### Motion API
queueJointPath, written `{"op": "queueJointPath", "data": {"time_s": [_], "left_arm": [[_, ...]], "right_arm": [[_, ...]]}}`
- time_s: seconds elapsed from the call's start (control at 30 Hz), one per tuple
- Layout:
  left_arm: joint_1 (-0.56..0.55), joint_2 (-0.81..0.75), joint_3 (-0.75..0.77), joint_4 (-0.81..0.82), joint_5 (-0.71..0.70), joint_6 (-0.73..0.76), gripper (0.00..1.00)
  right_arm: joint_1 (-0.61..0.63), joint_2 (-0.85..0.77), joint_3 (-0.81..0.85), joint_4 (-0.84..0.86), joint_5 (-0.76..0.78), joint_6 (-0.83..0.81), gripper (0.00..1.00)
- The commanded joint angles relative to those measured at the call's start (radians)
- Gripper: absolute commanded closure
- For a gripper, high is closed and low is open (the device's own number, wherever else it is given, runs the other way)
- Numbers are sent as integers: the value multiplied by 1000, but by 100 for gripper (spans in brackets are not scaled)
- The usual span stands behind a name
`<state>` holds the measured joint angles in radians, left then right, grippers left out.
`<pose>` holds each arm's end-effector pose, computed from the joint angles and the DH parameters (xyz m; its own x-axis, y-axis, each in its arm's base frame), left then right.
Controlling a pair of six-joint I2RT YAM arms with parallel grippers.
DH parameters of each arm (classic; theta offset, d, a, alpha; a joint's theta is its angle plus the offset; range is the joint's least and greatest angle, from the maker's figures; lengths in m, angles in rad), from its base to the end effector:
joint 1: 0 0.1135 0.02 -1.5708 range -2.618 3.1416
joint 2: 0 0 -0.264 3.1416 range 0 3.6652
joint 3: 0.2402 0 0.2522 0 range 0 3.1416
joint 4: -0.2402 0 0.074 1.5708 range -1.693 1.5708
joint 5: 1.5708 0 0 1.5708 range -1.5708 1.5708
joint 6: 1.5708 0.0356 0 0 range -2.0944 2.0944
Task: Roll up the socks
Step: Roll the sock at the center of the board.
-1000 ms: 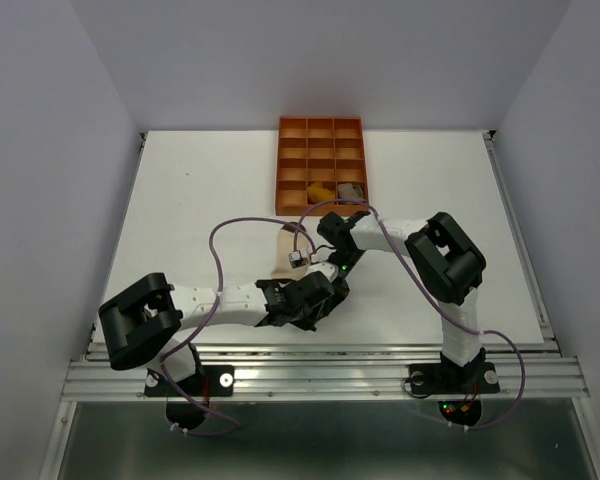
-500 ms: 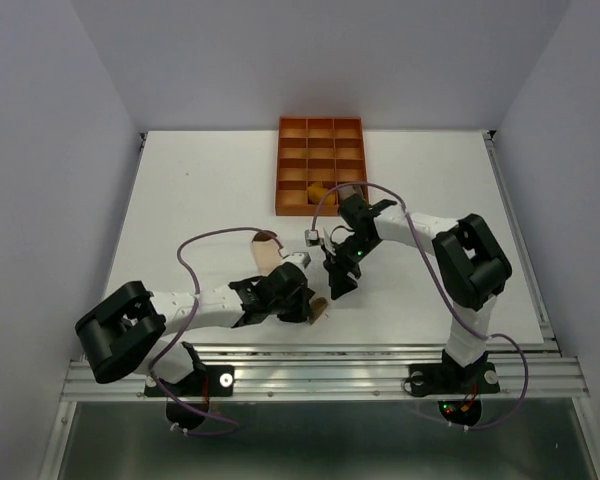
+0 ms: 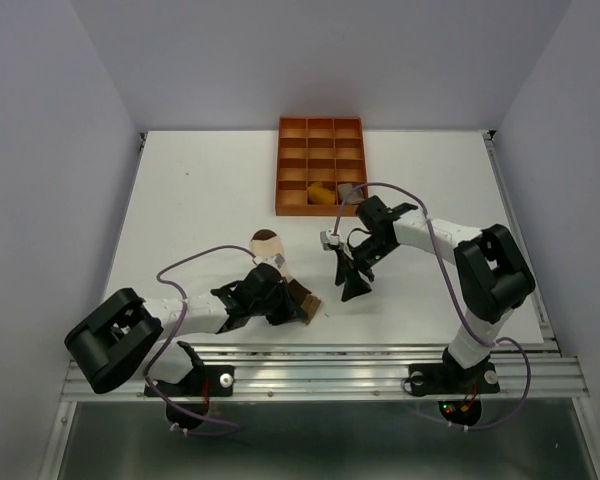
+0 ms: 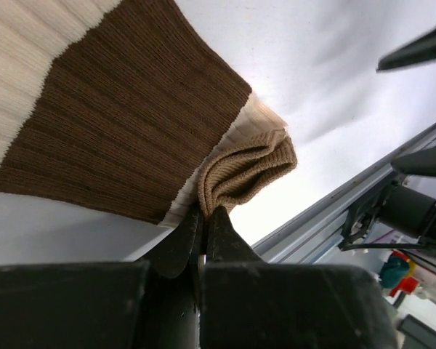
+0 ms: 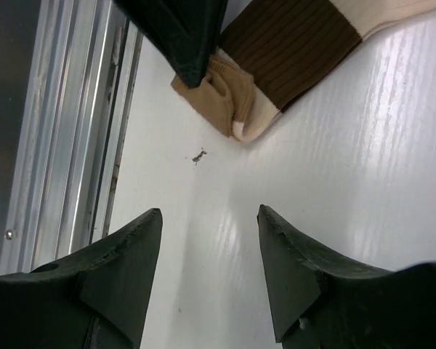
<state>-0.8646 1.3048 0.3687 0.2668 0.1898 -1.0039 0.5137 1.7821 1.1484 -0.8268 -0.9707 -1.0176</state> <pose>0.1439 -0.1791 0.1389 -0.9275 -0.1891 -0.3224 0.1132 0.6800 -0.7244 0.2631 0.1822 0.1814 -0.1514 -0.6371 -0.7558 -0.9239 -0.1806 0.3373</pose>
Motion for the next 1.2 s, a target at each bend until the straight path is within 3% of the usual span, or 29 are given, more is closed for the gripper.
{"op": "queueJointPath", "data": {"time_s": [0.0, 0.27, 0.53, 0.8, 1.17], "left_arm": [[41, -6, -30, -49, 26, -21, 100], [96, 8, 41, -133, 129, 28, 100], [160, 66, 19, -121, 247, 30, 100], [197, 83, 10, -93, 316, 34, 100], [233, 120, 19, -86, 399, 47, 100]], "right_arm": [[14, -93, -41, 11, -53, -162, 39], [143, -194, -154, 288, 58, -193, 39], [247, -202, -240, 512, 171, -239, 42], [295, -207, -277, 538, 225, -325, 48], [315, -196, -302, 554, 240, -403, 49]]}}
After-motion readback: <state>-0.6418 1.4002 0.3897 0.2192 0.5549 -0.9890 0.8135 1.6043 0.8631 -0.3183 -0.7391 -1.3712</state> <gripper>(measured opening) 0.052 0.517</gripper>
